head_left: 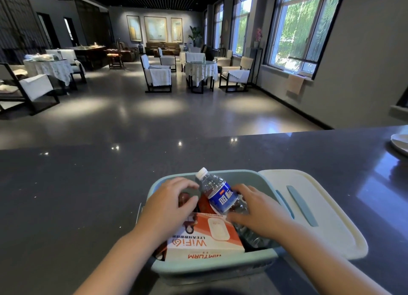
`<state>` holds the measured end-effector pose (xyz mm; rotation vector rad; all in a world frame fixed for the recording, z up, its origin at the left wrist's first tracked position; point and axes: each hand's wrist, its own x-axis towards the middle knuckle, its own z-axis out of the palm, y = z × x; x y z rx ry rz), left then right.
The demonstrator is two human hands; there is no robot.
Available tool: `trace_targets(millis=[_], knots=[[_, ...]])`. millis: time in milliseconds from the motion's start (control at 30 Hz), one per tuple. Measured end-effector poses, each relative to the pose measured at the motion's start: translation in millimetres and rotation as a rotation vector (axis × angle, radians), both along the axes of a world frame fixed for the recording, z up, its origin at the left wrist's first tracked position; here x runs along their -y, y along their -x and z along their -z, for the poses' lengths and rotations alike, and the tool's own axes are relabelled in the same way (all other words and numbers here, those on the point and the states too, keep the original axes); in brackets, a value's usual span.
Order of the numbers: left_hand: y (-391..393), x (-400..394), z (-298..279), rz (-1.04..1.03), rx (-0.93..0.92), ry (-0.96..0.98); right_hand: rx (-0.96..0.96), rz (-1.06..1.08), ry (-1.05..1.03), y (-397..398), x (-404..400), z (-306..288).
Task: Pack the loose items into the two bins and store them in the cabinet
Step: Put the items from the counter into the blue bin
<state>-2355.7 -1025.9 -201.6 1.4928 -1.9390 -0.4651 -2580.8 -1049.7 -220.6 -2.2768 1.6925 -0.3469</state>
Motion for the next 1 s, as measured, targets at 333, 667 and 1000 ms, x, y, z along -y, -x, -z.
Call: trace_targets(millis=[333, 667, 1000], knots=[[15.9, 32.8, 17.5, 0.089, 0.311, 0.012, 0.020, -0.098, -0.096, 3.4, 23.6, 10.8], [16.7, 35.8, 31.4, 0.081, 0.343, 0.082, 0.054, -0.211, -0.211, 14.4, 47.7, 7.0], [25.2, 43.3, 26.5, 0.057, 0.342, 0.231, 0.008, -0.051, -0.001, 11.4, 17.5, 18.5]])
